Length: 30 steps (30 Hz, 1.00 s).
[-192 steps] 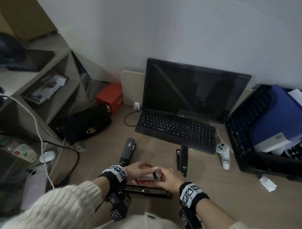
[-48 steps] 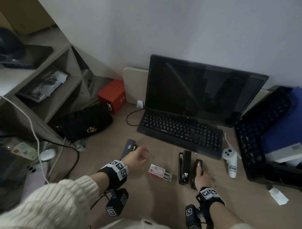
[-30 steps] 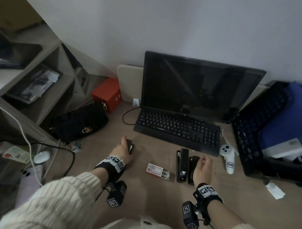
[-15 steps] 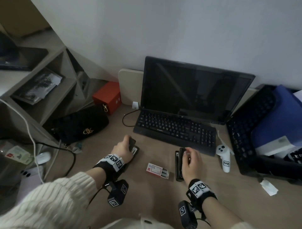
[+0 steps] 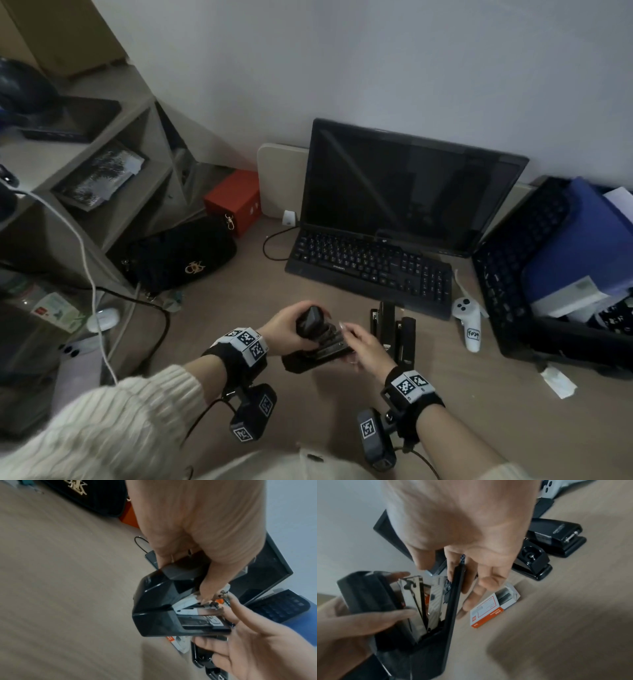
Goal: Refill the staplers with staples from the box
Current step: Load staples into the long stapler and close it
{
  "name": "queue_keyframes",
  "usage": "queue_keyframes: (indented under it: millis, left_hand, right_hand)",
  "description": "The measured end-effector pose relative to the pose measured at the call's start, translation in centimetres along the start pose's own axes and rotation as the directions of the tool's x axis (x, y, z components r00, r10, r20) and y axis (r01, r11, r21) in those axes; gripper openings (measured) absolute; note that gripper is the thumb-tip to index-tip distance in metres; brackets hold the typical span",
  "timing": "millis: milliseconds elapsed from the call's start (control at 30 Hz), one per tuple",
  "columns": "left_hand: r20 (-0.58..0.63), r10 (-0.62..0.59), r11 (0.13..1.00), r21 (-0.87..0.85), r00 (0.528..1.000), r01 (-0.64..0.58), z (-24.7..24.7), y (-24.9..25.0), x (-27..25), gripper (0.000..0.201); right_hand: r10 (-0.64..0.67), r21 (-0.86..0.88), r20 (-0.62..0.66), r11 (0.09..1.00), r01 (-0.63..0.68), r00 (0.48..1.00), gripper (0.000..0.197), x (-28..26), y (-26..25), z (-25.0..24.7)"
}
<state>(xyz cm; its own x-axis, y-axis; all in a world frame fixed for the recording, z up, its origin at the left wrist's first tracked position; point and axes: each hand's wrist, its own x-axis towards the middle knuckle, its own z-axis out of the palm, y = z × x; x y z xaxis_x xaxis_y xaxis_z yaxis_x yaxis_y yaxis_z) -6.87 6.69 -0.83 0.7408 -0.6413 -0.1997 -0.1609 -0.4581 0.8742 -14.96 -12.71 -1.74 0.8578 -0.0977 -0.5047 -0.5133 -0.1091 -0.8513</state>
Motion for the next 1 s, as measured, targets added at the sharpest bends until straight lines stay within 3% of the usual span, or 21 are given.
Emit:
queue_keyframes:
  millis: [67, 233, 500, 633, 800, 1000]
  left_hand:
    - [0.008, -0.019, 0.996, -0.084, 1.000, 0.019, 0.4, -0.3, -0.3, 0.056]
    - [0.010, -0.055, 0.983, -0.173, 0.998, 0.056, 1.4, -0.5, -0.6, 0.045]
    - [0.078, -0.093, 0.982, -0.155, 0.993, 0.105, -0.7, -1.8, -1.8, 0.032]
    - [0.110, -0.126, 0.982, -0.125, 0.986, 0.139, -1.9, -2.9, -2.9, 0.031]
    - [0.128, -0.204, 0.979, -0.001, 0.971, 0.206, -3.5, -5.2, -4.4, 0.033]
    - [0.120, -0.213, 0.945, 0.276, 0.970, 0.173, -3.5, -6.0, -5.1, 0.038]
  right_hand:
    - [-0.005, -0.061, -0.002, 0.998, 0.005, 1.000, 0.022, -0.2, 0.5, 0.1]
    - [0.015, -0.140, -0.075, 0.990, -0.025, 0.997, 0.030, 0.0, 1.9, 0.2]
    - [0.051, -0.181, -0.103, 0.981, -0.069, 0.993, 0.019, -0.9, 3.2, 0.4]
    - [0.075, -0.211, -0.070, 0.974, -0.088, 0.995, 0.023, -1.2, 4.2, 0.6]
    - [0.110, -0.209, -0.080, 0.970, -0.125, 0.991, 0.023, -1.8, 5.5, 0.1]
    - [0.170, -0.154, -0.123, 0.970, -0.188, 0.978, 0.021, -2.0, 5.9, -0.3]
